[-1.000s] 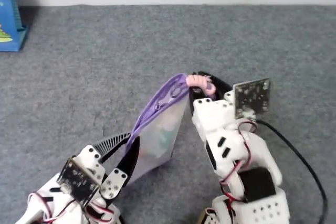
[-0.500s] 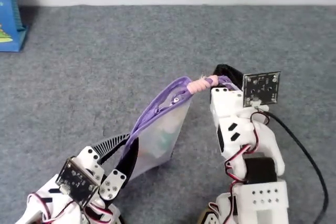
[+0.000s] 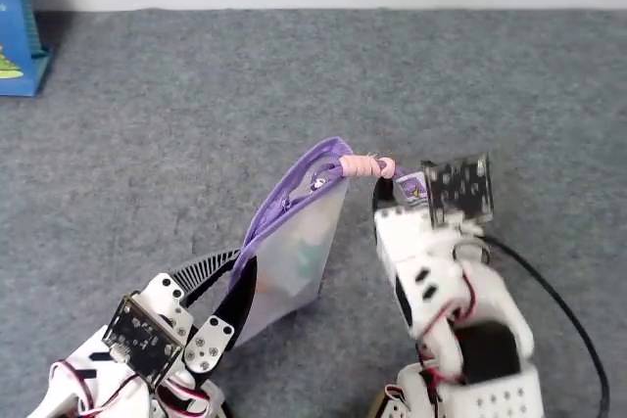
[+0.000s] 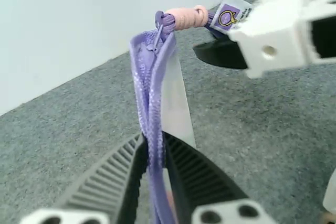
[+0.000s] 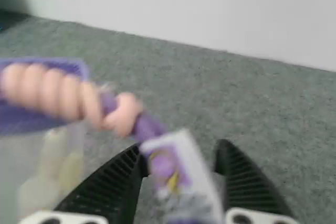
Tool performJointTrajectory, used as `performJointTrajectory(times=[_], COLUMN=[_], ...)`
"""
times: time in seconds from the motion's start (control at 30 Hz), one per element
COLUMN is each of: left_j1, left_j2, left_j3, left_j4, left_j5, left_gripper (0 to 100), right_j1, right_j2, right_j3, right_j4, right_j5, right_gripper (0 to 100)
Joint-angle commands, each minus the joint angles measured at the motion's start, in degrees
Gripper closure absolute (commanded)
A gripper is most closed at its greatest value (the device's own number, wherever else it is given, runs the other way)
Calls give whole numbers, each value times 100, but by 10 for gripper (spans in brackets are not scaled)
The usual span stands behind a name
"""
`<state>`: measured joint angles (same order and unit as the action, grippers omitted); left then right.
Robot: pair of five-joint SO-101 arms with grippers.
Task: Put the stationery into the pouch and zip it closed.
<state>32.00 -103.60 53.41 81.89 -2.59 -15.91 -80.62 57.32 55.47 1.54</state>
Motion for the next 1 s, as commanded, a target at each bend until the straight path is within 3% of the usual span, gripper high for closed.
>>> performJointTrajectory(times=[0.0,0.13,0.23,0.73,0.97], left_j1=[9,9,9,9,9], left_j2=[-70,-70,-70,-70,-70], left_j3=[-259,-251,-242,-233,-233], left_j4=[-9,-9,-9,0,9], left_j5=[-35,-35,-35,-35,-35], left_gripper=[991,991,991,991,991], right_j1=[-532,-1349,-1560,-453,-690], right_j2=[-971,-1938,-2352,-2246,-2009], right_j3=[-97,-97,-97,-316,-431], right_j4=[690,1209,1270,374,444], right_j5=[-26,-26,141,1099,1116], right_gripper=[754,784,783,786,786])
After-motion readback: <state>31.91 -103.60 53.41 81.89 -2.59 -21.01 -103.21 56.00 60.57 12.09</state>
